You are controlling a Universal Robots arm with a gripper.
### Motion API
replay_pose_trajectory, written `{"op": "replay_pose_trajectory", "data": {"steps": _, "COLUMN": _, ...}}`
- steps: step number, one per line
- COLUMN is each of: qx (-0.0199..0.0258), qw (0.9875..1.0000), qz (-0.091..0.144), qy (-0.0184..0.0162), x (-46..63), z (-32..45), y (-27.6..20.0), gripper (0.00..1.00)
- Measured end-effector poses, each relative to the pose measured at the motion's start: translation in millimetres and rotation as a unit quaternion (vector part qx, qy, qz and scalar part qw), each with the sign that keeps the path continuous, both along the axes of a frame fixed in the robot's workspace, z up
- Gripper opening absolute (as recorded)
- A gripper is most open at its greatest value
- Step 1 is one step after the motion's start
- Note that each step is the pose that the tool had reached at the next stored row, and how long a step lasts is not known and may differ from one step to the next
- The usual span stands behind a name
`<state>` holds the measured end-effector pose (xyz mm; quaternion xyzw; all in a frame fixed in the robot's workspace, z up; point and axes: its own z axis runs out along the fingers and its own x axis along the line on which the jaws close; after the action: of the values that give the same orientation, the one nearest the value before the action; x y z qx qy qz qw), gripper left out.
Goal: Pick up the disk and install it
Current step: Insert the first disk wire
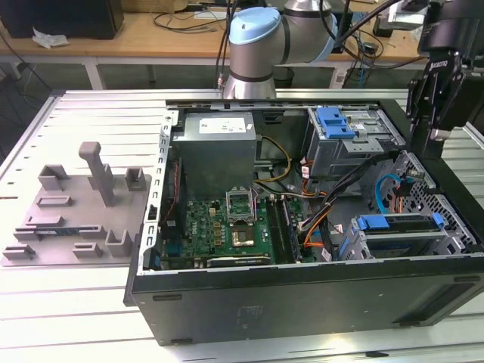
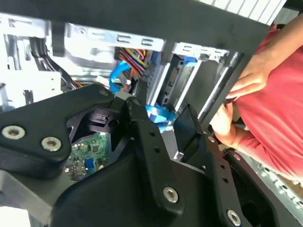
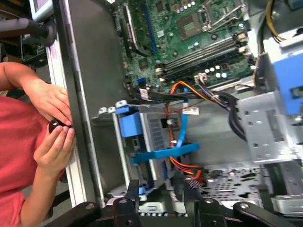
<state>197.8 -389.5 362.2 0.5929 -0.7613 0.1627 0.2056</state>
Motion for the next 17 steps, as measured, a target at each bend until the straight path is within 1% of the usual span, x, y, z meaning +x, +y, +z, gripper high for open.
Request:
{"op": "replay_pose_trajectory", "data": {"steps": 3, "qx": 0.0, "qw": 1.0, "qz": 0.0, "qy": 0.0, "x": 0.7, "z": -6.5, "y": 0.0, "gripper": 0.5}}
{"op": "replay_pose_trajectory", "data": {"steps": 7, "qx": 0.0013, "qw": 1.0, "qz": 0.0, "qy": 0.0, "x": 0.8, "z": -13.6, "y": 0.2, "gripper": 0.5}}
{"op": "replay_pose_trajectory", "data": {"steps": 8, "qx": 0.0013, "qw": 1.0, "qz": 0.0, "qy": -0.0001, "x": 0.8, "z": -15.4, "y": 0.3, "gripper": 0.49}}
{"op": "replay_pose_trajectory", "data": {"steps": 10, "qx": 0.0014, "qw": 1.0, "qz": 0.0, "qy": 0.0, "x": 1.1, "z": -19.6, "y": 0.7, "gripper": 0.35}}
{"op": "replay_pose_trajectory", "data": {"steps": 14, "qx": 0.0026, "qw": 1.0, "qz": 0.0, "qy": 0.0, "x": 2.7, "z": -23.2, "y": 0.7, "gripper": 0.35}}
{"op": "replay_pose_trajectory", "data": {"steps": 17, "qx": 0.0039, "qw": 1.0, "qz": 0.0, "qy": 0.0, "x": 6.2, "z": -25.3, "y": 1.1, "gripper": 0.35}}
